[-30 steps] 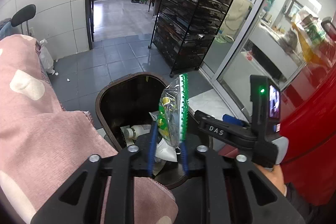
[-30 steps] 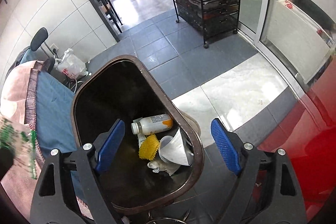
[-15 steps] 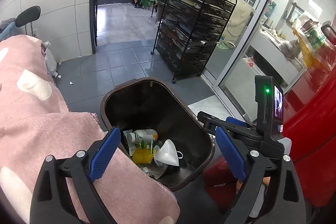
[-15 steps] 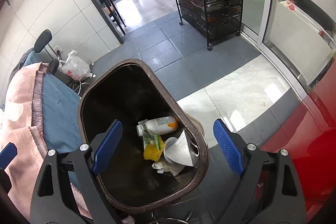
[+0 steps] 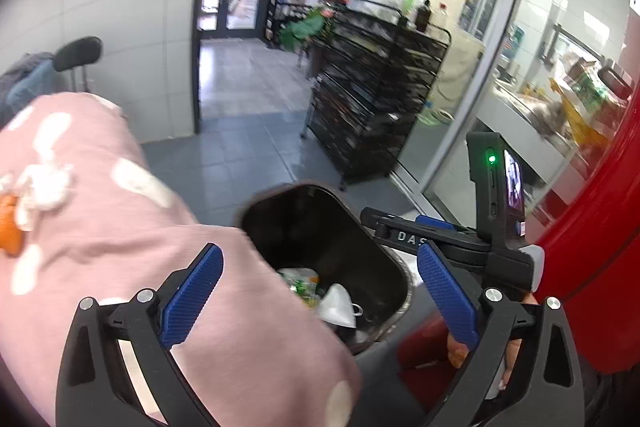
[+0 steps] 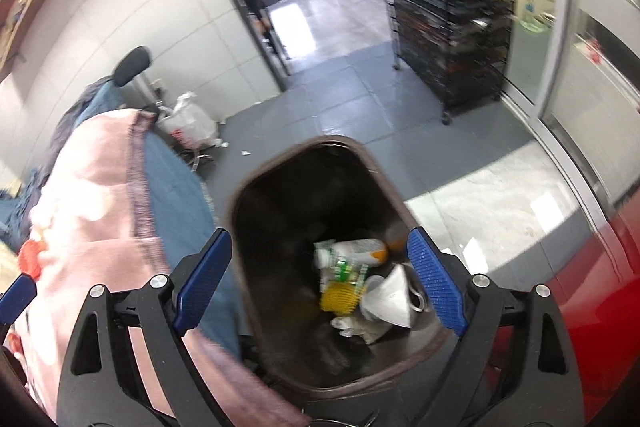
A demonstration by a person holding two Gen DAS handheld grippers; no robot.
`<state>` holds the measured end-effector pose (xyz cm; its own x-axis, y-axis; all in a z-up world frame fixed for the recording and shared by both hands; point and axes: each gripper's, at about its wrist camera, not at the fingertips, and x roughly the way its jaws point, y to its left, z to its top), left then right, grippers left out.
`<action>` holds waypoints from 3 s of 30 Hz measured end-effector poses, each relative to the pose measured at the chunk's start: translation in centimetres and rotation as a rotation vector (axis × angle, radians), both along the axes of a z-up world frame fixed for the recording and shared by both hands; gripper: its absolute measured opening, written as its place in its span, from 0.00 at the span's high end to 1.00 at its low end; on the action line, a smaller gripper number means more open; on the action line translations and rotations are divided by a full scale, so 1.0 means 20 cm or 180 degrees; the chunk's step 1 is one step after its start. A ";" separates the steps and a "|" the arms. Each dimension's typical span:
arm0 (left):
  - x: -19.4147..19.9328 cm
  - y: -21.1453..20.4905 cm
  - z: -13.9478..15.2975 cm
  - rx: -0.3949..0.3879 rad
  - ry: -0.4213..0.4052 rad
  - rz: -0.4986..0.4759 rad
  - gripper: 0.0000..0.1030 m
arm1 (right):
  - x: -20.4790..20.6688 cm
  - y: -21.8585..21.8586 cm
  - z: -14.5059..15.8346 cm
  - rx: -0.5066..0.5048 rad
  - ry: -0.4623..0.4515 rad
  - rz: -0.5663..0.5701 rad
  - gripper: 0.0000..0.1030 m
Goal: Collect trash
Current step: 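Lower the snack wrapper into the bin and open the left tool, then grasp the white tissue with the right tool while the left tool grasps the orange mesh net, then carry the white tissue to the bin and release it with the right tool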
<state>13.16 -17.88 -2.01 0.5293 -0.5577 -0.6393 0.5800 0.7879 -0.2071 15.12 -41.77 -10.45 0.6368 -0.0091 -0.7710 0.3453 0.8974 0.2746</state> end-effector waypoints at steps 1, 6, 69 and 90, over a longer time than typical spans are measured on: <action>0.00 0.03 0.01 -0.0019 -0.0020 0.0029 0.06 | 0.01 0.04 0.03 -0.0015 -0.0025 0.0073 0.14; 0.00 0.17 0.05 0.0001 -0.0100 0.0260 0.06 | 0.07 0.21 0.12 0.0005 -0.0132 0.0413 0.13; 0.48 1.67 -0.09 -0.0075 0.0459 0.2330 0.74 | 0.75 1.70 0.29 -0.1176 0.0055 0.2642 0.72; 0.04 1.27 0.17 -0.0460 -0.0069 0.1866 0.74 | 0.23 1.28 0.53 -0.0650 -0.0544 0.2259 0.72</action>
